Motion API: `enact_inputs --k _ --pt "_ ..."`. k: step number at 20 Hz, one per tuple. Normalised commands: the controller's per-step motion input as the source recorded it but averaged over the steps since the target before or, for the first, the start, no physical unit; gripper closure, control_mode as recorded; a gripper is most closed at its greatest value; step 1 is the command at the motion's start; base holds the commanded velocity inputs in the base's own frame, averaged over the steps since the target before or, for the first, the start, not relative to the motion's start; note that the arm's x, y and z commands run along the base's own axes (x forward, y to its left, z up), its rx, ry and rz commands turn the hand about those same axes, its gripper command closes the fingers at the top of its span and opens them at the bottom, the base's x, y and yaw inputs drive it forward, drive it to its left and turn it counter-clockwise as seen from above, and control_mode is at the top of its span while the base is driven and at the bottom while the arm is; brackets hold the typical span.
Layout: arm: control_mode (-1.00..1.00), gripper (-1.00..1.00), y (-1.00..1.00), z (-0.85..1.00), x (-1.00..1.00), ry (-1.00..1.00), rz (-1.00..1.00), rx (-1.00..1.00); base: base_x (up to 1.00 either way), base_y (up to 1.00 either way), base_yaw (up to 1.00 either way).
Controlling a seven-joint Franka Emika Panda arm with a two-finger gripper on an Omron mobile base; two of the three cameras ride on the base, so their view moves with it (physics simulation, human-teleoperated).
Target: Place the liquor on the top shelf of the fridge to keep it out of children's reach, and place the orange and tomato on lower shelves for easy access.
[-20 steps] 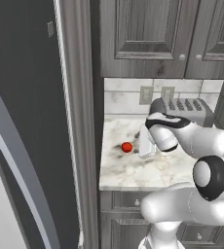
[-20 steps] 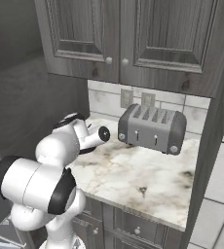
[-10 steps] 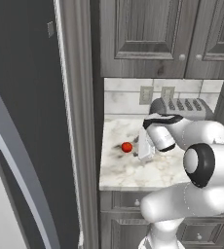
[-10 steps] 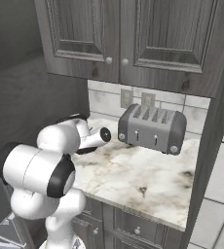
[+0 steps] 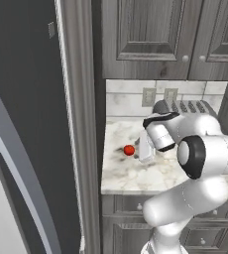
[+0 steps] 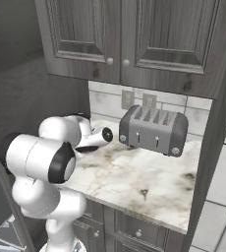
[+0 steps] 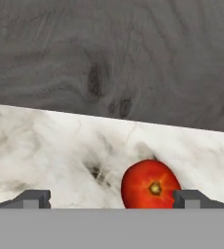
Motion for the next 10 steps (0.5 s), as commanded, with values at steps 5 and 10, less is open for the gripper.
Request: enact_inputs --k 5,10 --pt "-1.0 -1.0 0.02 -0.12 0.2 0.03 0.0 0.0 0.0 0.0 0.0" --pt "-1.0 -1.0 0.04 -0.14 0.19 0.04 0.0 0.0 0.0 0.0 0.0"
